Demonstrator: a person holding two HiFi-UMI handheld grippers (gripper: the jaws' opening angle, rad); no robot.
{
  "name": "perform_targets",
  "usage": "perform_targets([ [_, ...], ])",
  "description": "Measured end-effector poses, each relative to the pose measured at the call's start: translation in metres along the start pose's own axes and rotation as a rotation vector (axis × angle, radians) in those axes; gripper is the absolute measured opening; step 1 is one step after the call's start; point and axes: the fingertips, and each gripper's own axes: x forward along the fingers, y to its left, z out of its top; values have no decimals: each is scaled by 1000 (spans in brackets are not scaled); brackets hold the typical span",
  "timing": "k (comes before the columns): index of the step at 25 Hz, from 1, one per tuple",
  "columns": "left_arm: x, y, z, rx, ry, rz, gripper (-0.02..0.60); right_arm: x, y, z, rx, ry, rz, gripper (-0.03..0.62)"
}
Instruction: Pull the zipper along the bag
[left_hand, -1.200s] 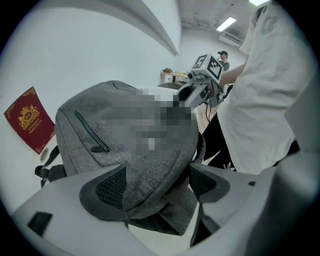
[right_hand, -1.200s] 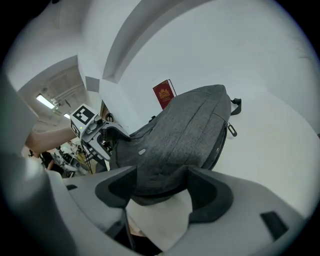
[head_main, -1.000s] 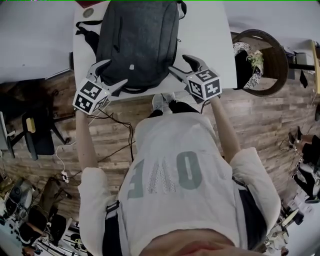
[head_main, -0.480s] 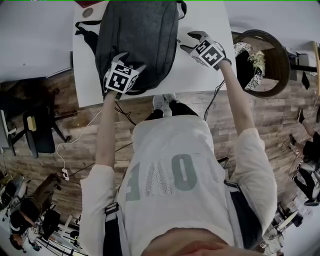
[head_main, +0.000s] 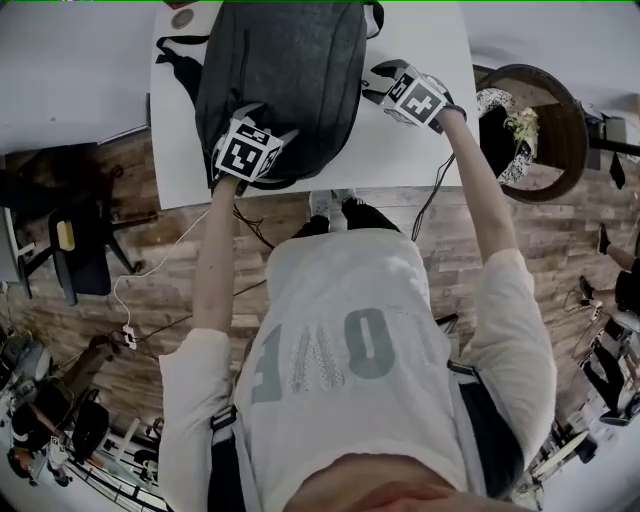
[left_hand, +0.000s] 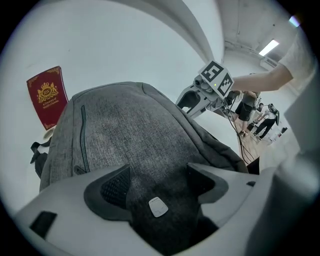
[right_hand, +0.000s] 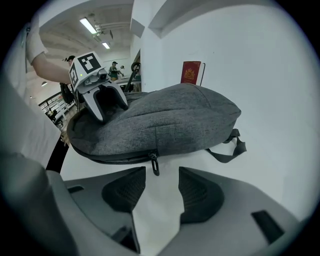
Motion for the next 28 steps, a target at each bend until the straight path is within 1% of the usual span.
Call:
perform_targets([
  [4,0,-1,1,-2,3,-4,365,3,4,5,-41,15,28,186],
  [7,0,-1,0,-5,1,-6,365,5,8,5,-65,36,41,115],
  [8,0,0,0,-6,0,-6,365,6,9,5,-69,43,45,103],
  [14,1,2,0,-3,-4,-7,365,4,10,1,-39,68,16,45],
  [17,2,2,0,-2,-6,-5,365,4,16,-8,-43,115,29,34],
  [21,2,1,1,-2,-4,-3,365,0,17,-8,-50,130,16,34],
  [23,1,1,1,-3,-4,-2,365,-2,17,-8,-30,140,14,32],
  [26,1,1,0,-3,-6,-2,365,-3,18,-4,-7,125,12,34],
  [28,1,2,1,-4,-8,-2,365,-3,14,2,1,89,-14,34],
])
